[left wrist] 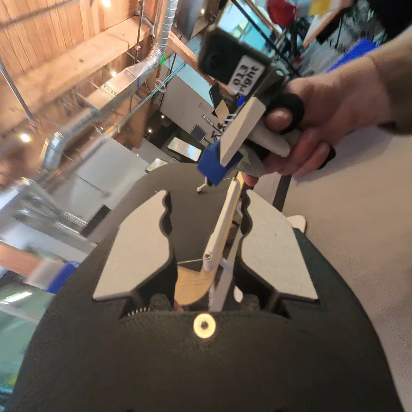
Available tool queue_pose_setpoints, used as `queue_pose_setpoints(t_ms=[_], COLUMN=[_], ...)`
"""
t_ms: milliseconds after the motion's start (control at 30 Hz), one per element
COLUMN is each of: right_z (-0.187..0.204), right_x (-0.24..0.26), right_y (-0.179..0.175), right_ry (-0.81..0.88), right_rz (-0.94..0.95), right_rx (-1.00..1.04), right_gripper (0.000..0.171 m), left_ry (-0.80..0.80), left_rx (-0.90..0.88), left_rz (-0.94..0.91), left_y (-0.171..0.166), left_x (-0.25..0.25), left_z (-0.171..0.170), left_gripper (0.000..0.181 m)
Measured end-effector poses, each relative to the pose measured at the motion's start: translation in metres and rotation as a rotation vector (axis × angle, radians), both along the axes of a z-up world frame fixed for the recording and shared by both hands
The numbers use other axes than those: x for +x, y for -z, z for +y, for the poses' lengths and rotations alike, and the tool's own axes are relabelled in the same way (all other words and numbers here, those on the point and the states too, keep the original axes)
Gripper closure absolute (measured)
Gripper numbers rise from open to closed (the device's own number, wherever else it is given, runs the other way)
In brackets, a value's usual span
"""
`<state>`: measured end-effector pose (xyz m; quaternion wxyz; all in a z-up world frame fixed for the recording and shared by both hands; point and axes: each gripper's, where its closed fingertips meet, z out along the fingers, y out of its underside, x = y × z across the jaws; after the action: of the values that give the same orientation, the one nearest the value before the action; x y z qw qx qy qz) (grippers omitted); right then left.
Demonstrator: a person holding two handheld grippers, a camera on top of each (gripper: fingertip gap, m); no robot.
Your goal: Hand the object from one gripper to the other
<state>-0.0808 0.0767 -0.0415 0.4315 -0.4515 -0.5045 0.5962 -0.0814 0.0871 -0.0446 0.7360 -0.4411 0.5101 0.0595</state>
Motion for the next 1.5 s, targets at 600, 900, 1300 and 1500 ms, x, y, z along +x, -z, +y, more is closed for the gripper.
queue_pose_setpoints(t_ms=[600,900,1300,1500], right_z=[-0.036,0.003,0.001,-0.007], right_x=[0.007,0.006,0.006,-0.012], right_y=[0.027,-0.006,-0.025,-0.021], right_ry=[-0.364,-0.034,0.573,0.603], right_rz=[-0.094,0.073,0.003,0.008], right_rx=[-0.22,-0.095,1.07,1.141], right_gripper=[0.145,0.111,0.111,0.098], left_ry=[0.011,-0.068,0.358,0.51], left_rx=[0.122,0.057,-0.67,-0.795], left_rz=[0.252,0.011,-0.66,-0.762], left_y=[0.022,-0.009,-0.04,-0.044], left_x=[0.043,0.017,-0.012,-0.004], left_z=[-0.02,-0.004,-0.004,-0.011], left_gripper=[0.147,0.148,0.148,0.148])
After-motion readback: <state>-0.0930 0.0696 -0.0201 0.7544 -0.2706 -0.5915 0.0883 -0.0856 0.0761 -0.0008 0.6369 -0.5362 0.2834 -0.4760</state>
